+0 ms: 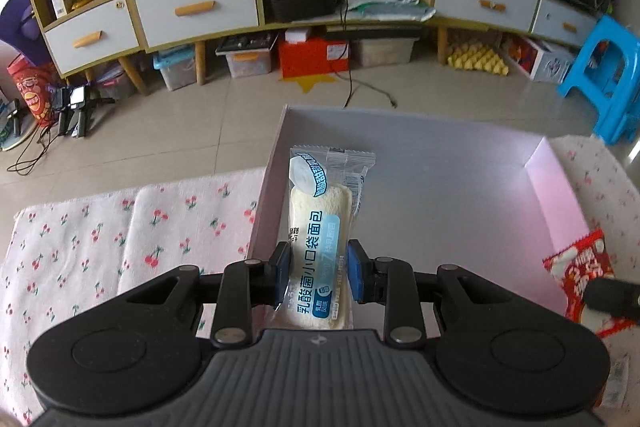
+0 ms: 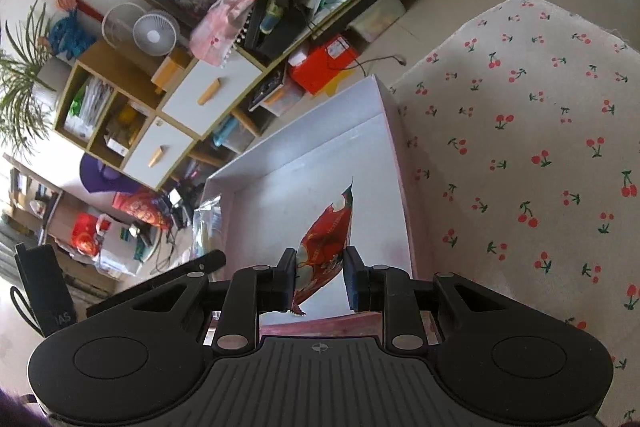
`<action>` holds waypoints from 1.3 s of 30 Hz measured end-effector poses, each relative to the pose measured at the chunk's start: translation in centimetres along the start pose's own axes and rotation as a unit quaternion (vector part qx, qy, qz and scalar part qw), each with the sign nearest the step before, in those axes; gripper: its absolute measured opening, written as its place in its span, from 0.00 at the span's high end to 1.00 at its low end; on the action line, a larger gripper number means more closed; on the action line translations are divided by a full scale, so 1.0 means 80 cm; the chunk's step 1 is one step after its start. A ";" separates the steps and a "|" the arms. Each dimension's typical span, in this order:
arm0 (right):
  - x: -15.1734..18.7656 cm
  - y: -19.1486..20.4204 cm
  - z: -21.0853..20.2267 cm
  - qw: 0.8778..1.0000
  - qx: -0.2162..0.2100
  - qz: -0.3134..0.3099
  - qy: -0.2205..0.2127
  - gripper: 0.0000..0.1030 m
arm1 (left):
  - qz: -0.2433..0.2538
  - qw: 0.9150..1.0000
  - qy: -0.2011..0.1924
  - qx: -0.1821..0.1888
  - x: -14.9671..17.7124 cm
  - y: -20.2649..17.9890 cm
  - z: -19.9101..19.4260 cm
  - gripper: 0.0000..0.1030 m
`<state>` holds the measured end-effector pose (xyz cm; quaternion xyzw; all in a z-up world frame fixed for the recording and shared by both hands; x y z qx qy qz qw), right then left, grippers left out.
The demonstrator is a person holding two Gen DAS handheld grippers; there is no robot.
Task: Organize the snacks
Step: 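Carry both packs into the pink box and open both grippers, then withdraw both grippers from the box back over the snacks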
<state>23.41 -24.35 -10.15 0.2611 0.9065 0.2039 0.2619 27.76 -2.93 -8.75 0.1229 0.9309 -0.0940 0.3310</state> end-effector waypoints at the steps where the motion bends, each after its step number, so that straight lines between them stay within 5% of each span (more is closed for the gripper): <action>1: 0.002 0.002 0.001 1.000 0.000 -0.005 0.002 0.77 | 0.000 1.000 0.006 -0.007 0.003 0.001 -0.001 0.75; 13: 0.008 0.005 0.006 0.999 0.019 -0.036 0.010 0.77 | -0.068 0.995 0.053 -0.043 0.031 0.020 -0.014 0.75; 26: 0.012 0.016 0.001 0.998 0.012 -0.053 0.009 0.73 | -0.078 0.992 0.078 -0.068 0.037 0.018 -0.021 0.73; 28: 0.012 0.018 0.000 0.999 0.010 -0.052 0.012 0.71 | -0.083 0.992 0.072 -0.057 0.037 0.019 -0.020 0.66; 30: 0.011 0.018 -0.002 0.999 0.006 -0.047 0.013 0.57 | -0.082 0.994 0.059 -0.047 0.035 0.017 -0.022 0.60; 33: 0.011 0.019 -0.008 0.999 0.005 -0.047 0.011 0.52 | -0.069 0.996 0.037 -0.048 0.030 0.011 -0.031 0.38; 39: 0.012 0.027 -0.025 0.998 0.001 -0.057 0.009 0.43 | -0.044 0.998 0.017 -0.040 0.025 -0.006 -0.051 0.27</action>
Point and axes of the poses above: each gripper's, at about its wrist camera, not at the fingertips, and z roughly the way its jaws point, y to its left, x to its underside, the point moved 6 cm from there along z, roughly the way its jaws point, and after that the axes turned 10 degrees about x, right-handed, at the moved point
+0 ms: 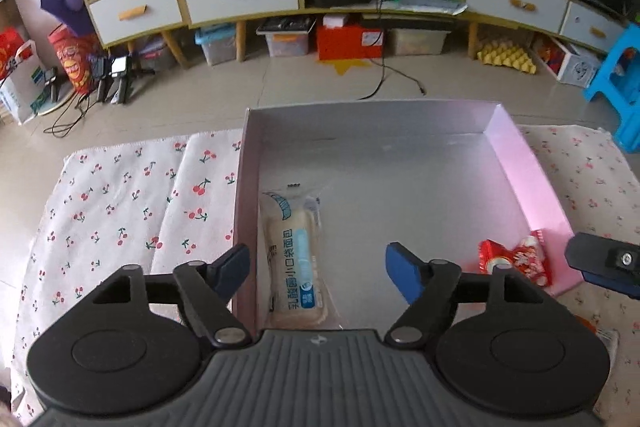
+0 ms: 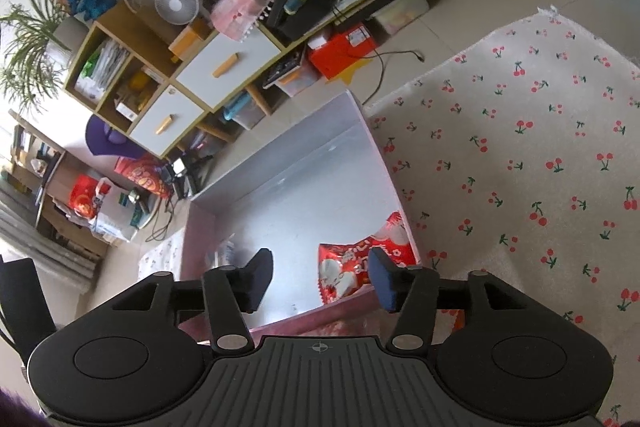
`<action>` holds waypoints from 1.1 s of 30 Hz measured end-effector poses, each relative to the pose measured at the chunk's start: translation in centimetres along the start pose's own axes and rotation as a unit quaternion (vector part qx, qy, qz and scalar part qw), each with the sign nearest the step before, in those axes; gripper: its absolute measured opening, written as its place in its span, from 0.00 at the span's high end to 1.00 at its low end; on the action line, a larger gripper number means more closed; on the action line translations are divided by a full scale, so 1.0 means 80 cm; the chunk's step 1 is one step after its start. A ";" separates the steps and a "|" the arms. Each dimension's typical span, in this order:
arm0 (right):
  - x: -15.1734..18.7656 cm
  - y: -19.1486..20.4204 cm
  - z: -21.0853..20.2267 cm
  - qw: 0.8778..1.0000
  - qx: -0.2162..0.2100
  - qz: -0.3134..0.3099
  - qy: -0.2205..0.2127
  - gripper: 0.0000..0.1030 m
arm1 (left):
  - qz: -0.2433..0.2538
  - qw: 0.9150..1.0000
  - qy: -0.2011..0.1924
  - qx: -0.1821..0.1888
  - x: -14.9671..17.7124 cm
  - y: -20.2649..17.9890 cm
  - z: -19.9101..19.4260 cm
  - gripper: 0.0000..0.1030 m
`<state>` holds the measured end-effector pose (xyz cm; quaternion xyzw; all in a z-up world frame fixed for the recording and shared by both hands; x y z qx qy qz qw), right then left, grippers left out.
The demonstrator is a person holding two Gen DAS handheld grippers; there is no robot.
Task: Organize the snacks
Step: 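Withdraw both grippers from the box back over the snacks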
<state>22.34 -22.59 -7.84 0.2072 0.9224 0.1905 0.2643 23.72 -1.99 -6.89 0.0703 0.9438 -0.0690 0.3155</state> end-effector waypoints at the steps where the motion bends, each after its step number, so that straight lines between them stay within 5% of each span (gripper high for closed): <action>1: 0.001 0.002 -0.004 1.000 -0.002 -0.002 -0.001 0.42 | 0.002 1.000 -0.001 0.001 0.002 -0.001 -0.004 0.25; 15: 0.036 0.011 -0.062 0.996 0.036 -0.075 0.015 0.20 | -0.008 1.000 -0.003 0.020 0.045 0.009 -0.064 0.07; 33: 0.100 -0.005 -0.102 0.977 0.052 -0.207 0.005 0.12 | -0.016 0.999 -0.004 0.047 0.130 0.043 -0.106 0.01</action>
Point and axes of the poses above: each gripper's, at about its wrist camera, not at the fingertips, and z roughly the way its jaws point, y to its left, x to its underside, the point moved 6 cm from there along z, roughly the way its jaws point, and after that the axes turned 10 degrees about x, right-handed, at the moved point
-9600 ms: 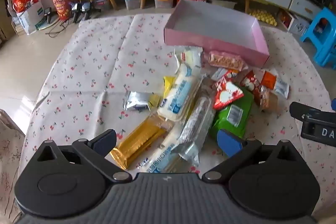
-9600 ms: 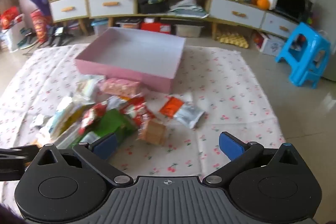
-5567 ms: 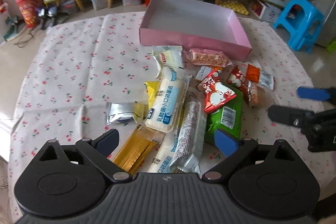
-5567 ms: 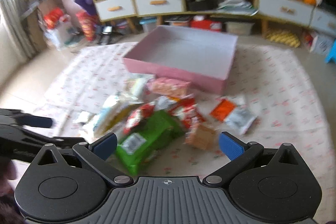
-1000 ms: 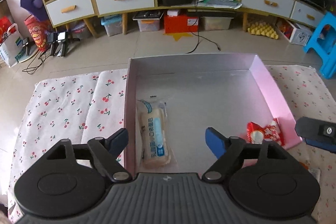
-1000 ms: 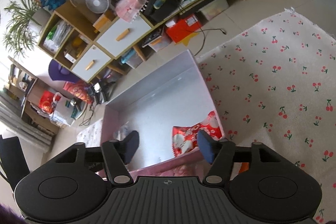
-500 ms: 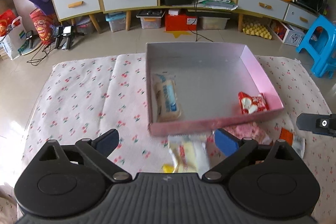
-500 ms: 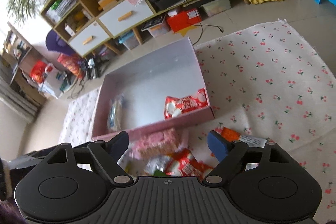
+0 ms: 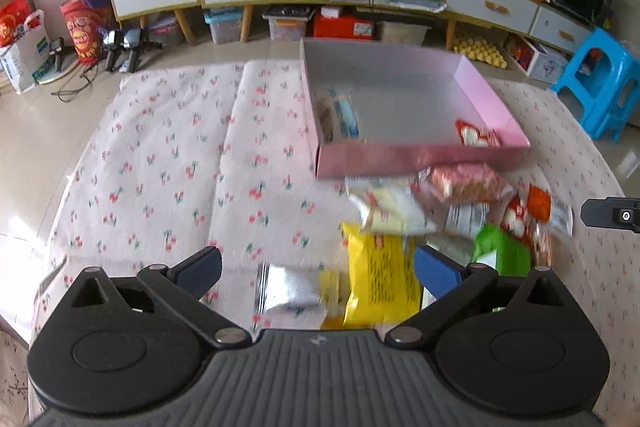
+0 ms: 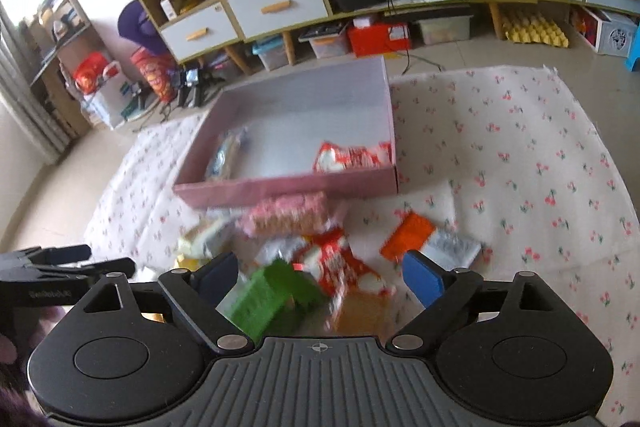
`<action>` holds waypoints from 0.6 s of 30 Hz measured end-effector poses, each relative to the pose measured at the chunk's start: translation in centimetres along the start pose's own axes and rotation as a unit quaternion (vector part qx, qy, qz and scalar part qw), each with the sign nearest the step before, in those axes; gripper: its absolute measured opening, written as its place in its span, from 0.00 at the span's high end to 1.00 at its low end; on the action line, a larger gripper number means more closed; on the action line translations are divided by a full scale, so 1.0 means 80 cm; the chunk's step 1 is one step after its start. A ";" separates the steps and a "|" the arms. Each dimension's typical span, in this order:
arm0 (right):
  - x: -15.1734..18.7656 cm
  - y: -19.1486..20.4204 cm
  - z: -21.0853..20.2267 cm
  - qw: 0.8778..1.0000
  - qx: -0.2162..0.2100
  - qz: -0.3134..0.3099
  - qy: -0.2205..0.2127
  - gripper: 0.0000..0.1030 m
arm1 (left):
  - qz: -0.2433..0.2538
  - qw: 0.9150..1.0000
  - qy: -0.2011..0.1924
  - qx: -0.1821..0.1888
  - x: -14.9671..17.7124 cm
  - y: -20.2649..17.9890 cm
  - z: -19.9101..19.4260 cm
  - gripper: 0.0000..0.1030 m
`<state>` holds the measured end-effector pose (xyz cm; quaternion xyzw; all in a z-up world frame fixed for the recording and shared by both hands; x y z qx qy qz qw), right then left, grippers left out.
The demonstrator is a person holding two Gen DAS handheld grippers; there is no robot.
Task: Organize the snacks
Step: 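Withdraw both grippers from the box back over the snacks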
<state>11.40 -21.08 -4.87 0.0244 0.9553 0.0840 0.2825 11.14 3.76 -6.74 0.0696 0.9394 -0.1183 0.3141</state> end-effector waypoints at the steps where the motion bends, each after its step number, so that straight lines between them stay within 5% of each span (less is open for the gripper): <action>1: 0.005 0.000 0.001 1.000 0.004 -0.005 0.001 0.12 | 0.002 1.000 0.003 0.001 0.004 0.003 0.000 0.01; 9: 0.047 0.017 0.018 0.999 0.010 -0.028 0.042 0.12 | 0.004 1.000 0.012 -0.004 0.032 0.026 -0.006 0.01; 18: 0.055 0.057 0.023 0.997 -0.027 -0.021 0.069 0.11 | 0.029 0.998 0.019 0.048 0.053 -0.002 -0.013 0.01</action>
Point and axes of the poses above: each gripper's, at about its wrist camera, not at the fingertips, and z roughly the way its jaws point, y to its left, x to its underside, the point moved 6 cm from there along z, roughly the way its jaws point, and after that the axes turned 10 degrees about x, right-handed, at the moved point
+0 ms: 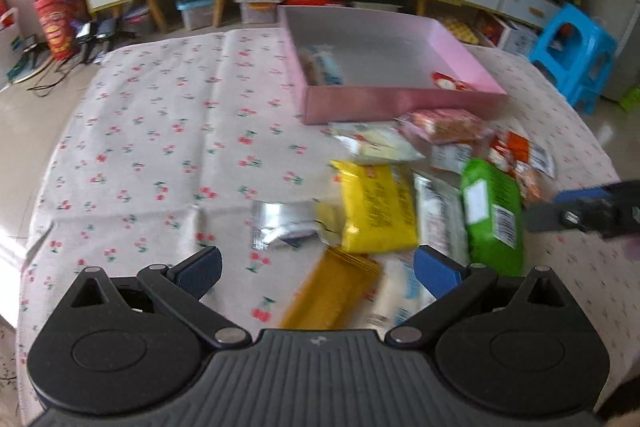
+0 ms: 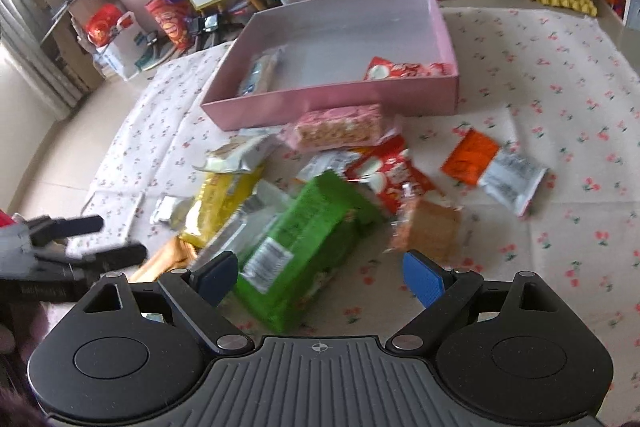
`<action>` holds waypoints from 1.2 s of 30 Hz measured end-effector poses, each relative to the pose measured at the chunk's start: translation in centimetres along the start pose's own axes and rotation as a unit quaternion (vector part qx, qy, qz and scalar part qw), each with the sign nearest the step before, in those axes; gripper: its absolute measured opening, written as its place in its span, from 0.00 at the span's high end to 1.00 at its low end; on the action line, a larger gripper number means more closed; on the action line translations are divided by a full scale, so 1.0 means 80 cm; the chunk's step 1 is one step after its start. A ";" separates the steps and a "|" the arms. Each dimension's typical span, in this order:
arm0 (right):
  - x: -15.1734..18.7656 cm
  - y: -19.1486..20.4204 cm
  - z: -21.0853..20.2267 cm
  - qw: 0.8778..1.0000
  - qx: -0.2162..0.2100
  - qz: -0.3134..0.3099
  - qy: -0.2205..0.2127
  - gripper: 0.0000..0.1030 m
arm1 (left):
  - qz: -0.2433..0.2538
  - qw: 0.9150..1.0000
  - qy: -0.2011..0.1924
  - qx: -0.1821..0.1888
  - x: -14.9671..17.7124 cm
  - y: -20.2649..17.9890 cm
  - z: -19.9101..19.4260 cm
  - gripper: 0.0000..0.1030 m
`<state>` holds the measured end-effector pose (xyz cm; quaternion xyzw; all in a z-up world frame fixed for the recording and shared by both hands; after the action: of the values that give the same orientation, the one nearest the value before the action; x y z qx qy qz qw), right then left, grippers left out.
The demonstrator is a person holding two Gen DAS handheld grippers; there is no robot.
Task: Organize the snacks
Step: 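Withdraw both grippers from the box back over the snacks, then grasp the silver-wrapped bar with the left gripper while the right grasps the green biscuit pack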
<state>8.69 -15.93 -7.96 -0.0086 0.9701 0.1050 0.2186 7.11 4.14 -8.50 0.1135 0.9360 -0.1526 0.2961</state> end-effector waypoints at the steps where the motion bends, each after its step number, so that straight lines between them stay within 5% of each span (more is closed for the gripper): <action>1: -0.001 0.002 0.002 1.000 -0.003 0.006 0.004 0.11 | 0.003 1.000 0.003 0.006 0.002 -0.005 0.001 0.01; 12: -0.002 0.013 0.023 0.996 -0.027 0.069 0.046 0.11 | 0.062 0.996 0.002 0.064 0.013 -0.063 0.008 0.02; 24: -0.005 -0.003 0.039 0.986 -0.019 0.156 0.062 0.13 | 0.063 0.993 -0.003 0.095 0.015 -0.078 0.024 0.31; 36: 0.000 0.002 0.052 0.985 -0.013 0.155 0.073 0.45 | 0.056 0.994 0.010 0.099 0.018 -0.081 0.035 0.58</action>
<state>10.40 -14.92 -11.61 0.1310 0.9717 0.1490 0.1281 5.49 -2.66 -10.09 0.1957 0.9115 -0.2263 0.2823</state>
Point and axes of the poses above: each gripper's, at about its wrist camera, not at the fingertips, and z roughly the way its jaws point, y to its left, x to its underside, the point moved 6 cm from there along z, roughly the way its jaws point, and after that the axes turned 10 degrees about x, right-handed, at the moved point
